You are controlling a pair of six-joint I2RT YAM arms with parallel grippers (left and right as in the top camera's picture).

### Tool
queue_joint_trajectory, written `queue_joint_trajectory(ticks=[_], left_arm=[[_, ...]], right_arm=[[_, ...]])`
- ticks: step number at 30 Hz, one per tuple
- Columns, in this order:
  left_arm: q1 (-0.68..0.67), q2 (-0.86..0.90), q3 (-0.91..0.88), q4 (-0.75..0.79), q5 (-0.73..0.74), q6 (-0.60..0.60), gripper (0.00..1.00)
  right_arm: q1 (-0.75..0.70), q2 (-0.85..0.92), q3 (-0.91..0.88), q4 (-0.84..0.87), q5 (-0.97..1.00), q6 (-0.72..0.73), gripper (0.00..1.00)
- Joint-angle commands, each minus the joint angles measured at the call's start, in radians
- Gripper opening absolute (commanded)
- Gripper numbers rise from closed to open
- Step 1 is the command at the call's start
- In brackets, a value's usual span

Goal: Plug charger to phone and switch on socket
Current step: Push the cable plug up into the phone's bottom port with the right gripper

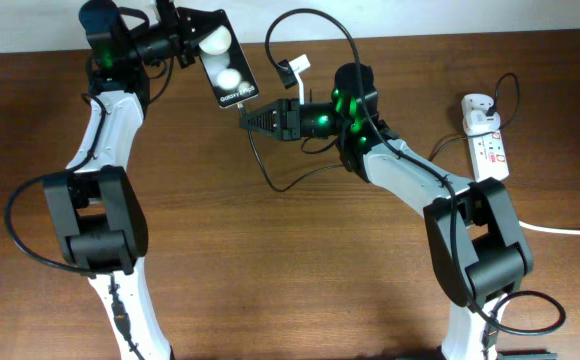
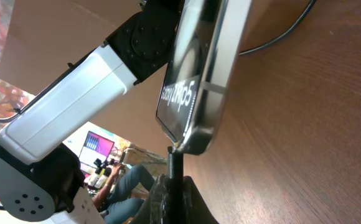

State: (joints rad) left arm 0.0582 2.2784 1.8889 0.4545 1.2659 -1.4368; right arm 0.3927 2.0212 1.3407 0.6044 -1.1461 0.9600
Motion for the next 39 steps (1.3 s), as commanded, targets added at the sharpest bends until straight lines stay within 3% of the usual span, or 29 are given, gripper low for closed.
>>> queue_joint_trajectory(ticks=[1,39], left_arm=[[-0.003,-0.003,0.012,0.009,-0.013,0.003,0.0],[-0.003,-0.003,0.012,0.01,0.109,0.04,0.0]], right_arm=[[0.006,0.005,0.002,0.006,-0.002,-0.008,0.04],[0.004,0.005,0.002,0.006,0.003,-0.008,0.04]])
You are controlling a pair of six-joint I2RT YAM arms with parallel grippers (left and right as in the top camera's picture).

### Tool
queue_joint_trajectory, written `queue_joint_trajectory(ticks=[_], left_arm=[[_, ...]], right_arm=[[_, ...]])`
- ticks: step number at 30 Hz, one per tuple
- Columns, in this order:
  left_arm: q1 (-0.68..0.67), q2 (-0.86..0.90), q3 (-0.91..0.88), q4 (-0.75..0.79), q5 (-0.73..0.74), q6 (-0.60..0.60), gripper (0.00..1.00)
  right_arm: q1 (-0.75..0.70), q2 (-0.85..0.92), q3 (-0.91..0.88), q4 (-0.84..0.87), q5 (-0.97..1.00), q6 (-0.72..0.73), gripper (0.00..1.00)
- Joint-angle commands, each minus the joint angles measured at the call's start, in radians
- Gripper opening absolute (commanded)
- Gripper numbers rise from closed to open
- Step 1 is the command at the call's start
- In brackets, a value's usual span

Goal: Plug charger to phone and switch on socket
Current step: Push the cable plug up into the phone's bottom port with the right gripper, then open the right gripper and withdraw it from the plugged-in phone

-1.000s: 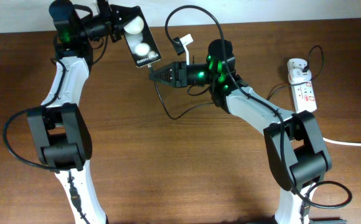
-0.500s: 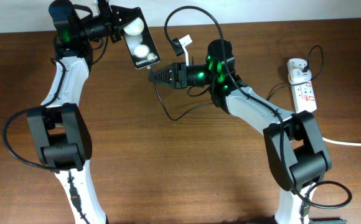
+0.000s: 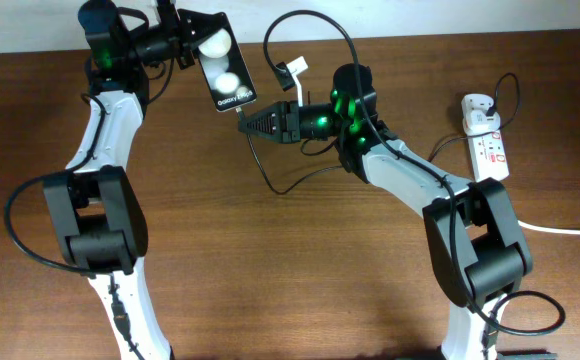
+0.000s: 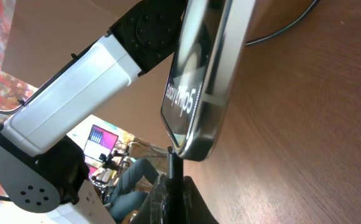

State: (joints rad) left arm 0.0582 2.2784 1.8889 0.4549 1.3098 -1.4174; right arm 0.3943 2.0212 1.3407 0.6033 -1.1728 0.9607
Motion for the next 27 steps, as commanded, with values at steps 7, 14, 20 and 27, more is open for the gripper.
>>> queue_joint_trajectory(ticks=[7,14,20,27], left_arm=[[-0.003,-0.003,0.012,0.065,0.096,0.021,0.0],[-0.005,-0.003,0.012,0.065,0.109,0.021,0.0],[-0.005,-0.003,0.012,0.065,0.124,0.021,0.0],[-0.004,-0.003,0.012,0.065,0.134,0.021,0.0]], right_arm=[[0.003,0.005,0.002,0.008,0.048,0.018,0.04],[0.003,0.005,0.002,0.008,0.098,0.071,0.04],[0.003,0.005,0.002,0.008,0.155,0.108,0.04],[0.003,0.005,0.002,0.007,0.159,0.122,0.17]])
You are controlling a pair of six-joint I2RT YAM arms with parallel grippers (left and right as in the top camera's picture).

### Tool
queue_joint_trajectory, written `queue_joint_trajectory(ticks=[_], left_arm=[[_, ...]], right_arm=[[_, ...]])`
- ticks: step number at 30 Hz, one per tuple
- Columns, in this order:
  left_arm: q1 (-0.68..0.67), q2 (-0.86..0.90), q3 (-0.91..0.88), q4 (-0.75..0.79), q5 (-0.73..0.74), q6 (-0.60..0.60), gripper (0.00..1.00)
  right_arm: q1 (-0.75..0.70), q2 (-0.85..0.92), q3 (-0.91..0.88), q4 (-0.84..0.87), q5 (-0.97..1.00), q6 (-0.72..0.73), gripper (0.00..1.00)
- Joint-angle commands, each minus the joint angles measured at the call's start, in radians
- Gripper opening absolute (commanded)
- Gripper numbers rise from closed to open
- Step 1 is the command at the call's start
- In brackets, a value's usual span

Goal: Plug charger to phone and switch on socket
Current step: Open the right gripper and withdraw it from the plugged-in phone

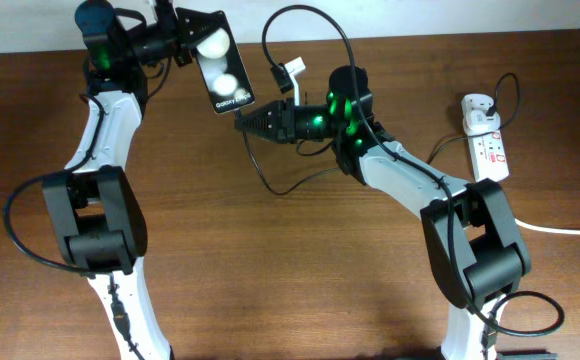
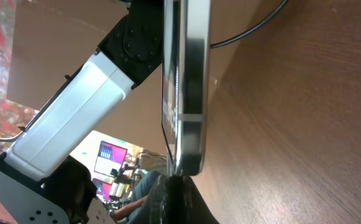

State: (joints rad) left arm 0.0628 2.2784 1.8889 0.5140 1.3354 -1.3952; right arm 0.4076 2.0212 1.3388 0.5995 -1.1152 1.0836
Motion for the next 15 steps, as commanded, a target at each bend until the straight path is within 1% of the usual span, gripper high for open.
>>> queue_joint_trajectory(ticks=[1,3,4,5,6,8,11,12,14,15], left_arm=[[-0.008,-0.003,0.012,0.006,0.107,-0.002,0.0],[-0.008,-0.003,0.012,0.006,0.095,0.0,0.0],[-0.007,-0.003,0.012,0.005,0.09,0.03,0.0],[-0.005,-0.003,0.012,0.005,0.091,0.035,0.0],[-0.001,-0.003,0.012,0.005,0.091,0.036,0.0],[0.015,-0.003,0.012,0.005,0.093,0.035,0.0],[0.045,-0.003,0.012,0.004,0.117,0.035,0.0],[0.05,-0.003,0.012,0.001,0.121,0.035,0.0],[0.053,-0.003,0.012,-0.003,0.128,0.034,0.0],[0.052,-0.003,0.012,-0.003,0.127,0.034,0.0]], right_arm=[[-0.011,0.005,0.004,0.011,0.091,-0.002,0.31],[-0.011,0.005,0.004,0.011,0.076,-0.002,0.53],[-0.011,0.005,0.004,0.011,0.067,-0.002,0.68],[-0.011,0.005,0.004,0.011,0.059,-0.002,0.74],[-0.011,0.005,0.004,0.011,0.049,-0.003,0.83],[-0.012,0.005,0.004,0.011,0.035,-0.005,0.93],[-0.056,0.005,0.004,0.006,-0.002,-0.005,0.99],[-0.075,0.005,0.004,-0.014,-0.007,-0.005,0.99],[-0.132,0.005,0.004,-0.13,-0.007,-0.048,0.99],[-0.176,0.005,0.004,-0.28,0.002,-0.112,0.99]])
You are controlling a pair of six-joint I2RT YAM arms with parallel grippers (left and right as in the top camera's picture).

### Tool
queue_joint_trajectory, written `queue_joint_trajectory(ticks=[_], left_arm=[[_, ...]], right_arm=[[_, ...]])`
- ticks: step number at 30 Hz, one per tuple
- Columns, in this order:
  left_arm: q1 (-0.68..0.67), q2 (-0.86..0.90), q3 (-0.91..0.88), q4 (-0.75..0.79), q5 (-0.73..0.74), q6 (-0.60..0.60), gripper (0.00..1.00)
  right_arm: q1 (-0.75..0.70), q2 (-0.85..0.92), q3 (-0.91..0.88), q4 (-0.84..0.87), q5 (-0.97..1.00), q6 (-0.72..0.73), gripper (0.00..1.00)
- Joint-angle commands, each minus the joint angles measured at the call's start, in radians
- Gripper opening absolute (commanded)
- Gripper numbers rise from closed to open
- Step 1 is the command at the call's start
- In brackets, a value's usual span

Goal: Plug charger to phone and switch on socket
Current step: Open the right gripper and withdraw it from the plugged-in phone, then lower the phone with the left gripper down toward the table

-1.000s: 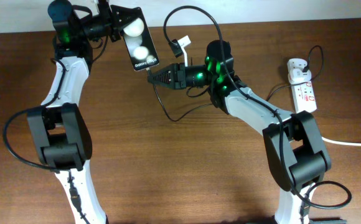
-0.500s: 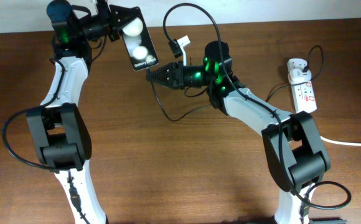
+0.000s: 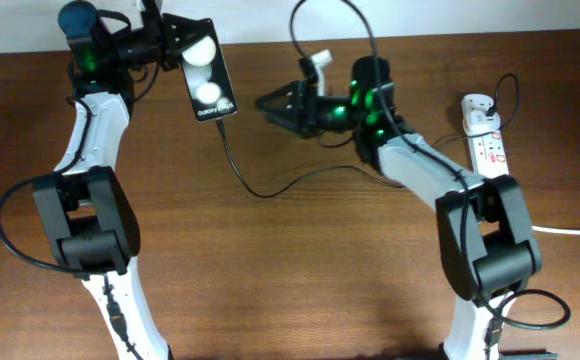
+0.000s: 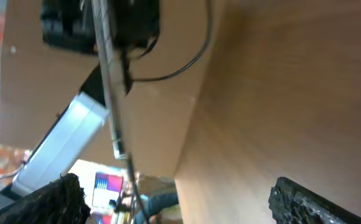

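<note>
The black phone hangs above the table's back left, with my left gripper shut on its top end. The black charger cable is plugged into the phone's bottom edge and sags across the table toward the right. To the right of the phone, my right gripper stands open and apart from it, holding nothing. In the right wrist view the phone shows edge-on with the cable hanging from it, between the spread fingertips.
A white socket strip lies at the right edge of the brown table, with the white charger adapter plugged in at its far end. A white cord runs off to the right. A white tag sits on the cable loop above my right arm.
My right gripper, which was shut on the cable plug at the phone's bottom, has opened and stands further right. The plug stays in the phone. The left arm has shifted the phone slightly left.
My right gripper held the plug just under the phone's bottom edge while the left gripper held the phone up. Over the following moments the plug stood closer and lined up with the port. Now the plug sits in the phone and my right gripper is open and away.
</note>
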State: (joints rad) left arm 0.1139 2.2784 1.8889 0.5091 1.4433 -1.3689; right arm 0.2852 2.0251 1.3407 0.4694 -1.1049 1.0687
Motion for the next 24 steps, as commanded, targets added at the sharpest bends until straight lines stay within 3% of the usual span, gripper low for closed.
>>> queue_joint_trajectory(ticks=[1,5,8,10,13,16,18,24], left_arm=[[0.0,-0.003,0.012,0.002,0.018,0.008,0.0],[0.0,-0.003,0.012,-0.006,0.006,0.008,0.0],[-0.02,-0.003,0.012,-0.083,-0.028,0.024,0.0],[-0.055,-0.003,0.012,-0.153,-0.031,0.127,0.0],[-0.107,-0.003,0.012,-0.443,-0.081,0.35,0.0],[-0.171,-0.002,0.012,-0.765,-0.239,0.629,0.0],[-0.213,-0.002,0.012,-0.803,-0.322,0.713,0.0],[-0.285,0.005,0.012,-0.892,-0.558,0.808,0.0]], right_arm=[[-0.082,0.001,0.002,-0.259,0.012,-0.148,0.99],[-0.146,-0.06,0.002,-0.643,0.186,-0.401,0.99],[-0.15,-0.164,0.002,-0.787,0.311,-0.493,0.99],[-0.15,-0.242,0.002,-0.893,0.423,-0.547,0.99],[-0.15,-0.332,0.002,-1.008,0.553,-0.607,0.99],[-0.15,-0.411,0.002,-1.095,0.628,-0.654,0.99],[-0.15,-0.418,0.002,-1.128,0.632,-0.671,0.99],[-0.148,-0.418,0.002,-1.248,0.734,-0.695,0.99]])
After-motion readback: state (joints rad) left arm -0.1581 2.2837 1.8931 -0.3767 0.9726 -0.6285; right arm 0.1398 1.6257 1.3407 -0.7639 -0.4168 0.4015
